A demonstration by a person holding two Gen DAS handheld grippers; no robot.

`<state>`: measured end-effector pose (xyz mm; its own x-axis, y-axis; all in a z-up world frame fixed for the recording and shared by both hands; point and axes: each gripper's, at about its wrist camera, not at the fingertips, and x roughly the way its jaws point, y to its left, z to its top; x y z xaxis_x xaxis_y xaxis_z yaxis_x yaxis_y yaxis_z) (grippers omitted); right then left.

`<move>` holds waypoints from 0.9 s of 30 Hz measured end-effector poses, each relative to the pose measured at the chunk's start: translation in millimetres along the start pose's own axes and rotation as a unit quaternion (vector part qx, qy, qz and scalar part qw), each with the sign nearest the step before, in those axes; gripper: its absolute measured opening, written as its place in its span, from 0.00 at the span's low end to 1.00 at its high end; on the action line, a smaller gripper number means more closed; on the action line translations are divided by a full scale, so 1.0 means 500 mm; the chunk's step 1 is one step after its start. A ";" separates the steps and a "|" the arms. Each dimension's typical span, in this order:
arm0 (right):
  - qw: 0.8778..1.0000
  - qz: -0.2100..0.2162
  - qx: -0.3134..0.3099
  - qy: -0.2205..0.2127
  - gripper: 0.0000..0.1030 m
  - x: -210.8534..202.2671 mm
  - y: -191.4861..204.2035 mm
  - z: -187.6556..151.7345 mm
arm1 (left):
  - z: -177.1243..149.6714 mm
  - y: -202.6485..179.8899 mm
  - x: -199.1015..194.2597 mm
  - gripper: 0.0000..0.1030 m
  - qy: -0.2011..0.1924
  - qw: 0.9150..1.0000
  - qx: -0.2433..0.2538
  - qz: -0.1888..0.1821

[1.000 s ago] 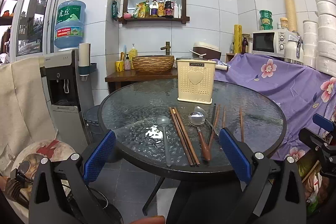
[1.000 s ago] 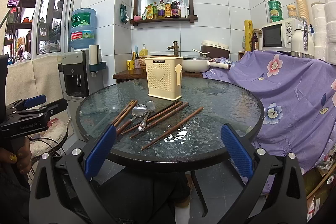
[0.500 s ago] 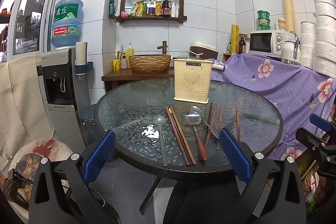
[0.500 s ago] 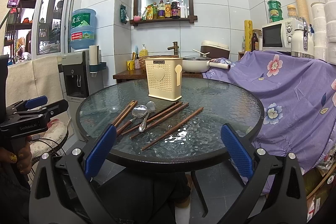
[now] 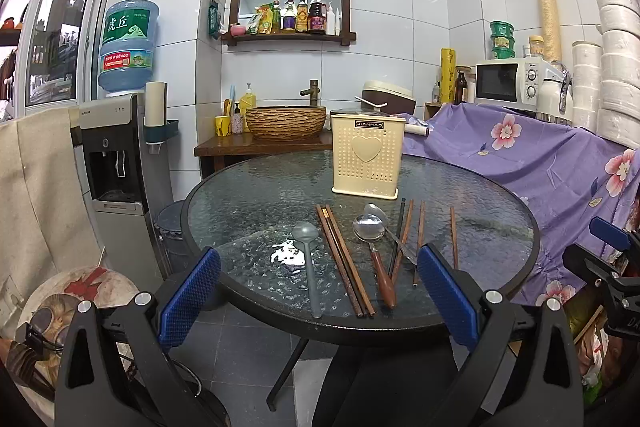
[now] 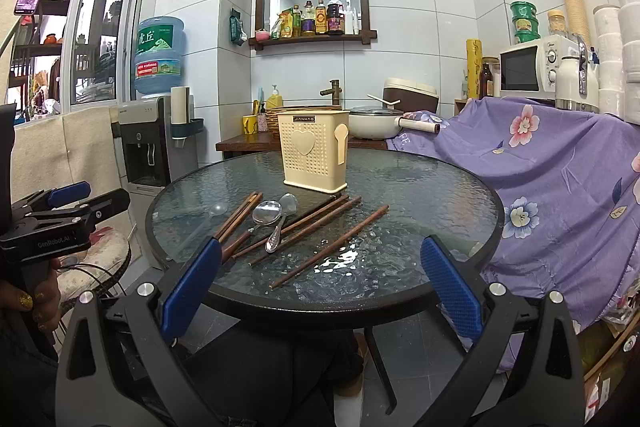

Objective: Organize utensils

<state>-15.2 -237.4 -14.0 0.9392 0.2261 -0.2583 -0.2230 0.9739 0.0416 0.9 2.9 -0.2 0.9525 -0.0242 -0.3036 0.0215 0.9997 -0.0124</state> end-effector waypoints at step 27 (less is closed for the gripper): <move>1.000 0.000 0.000 0.000 0.96 0.000 0.001 -0.005 | 0.001 -0.001 -0.001 0.94 0.000 1.000 0.001 -0.002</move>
<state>-15.9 -236.8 -16.4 0.9389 0.2268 -0.2590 -0.2235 0.9738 0.0424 0.5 2.3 0.3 0.9527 -0.0275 -0.3028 0.0249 0.9996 -0.0123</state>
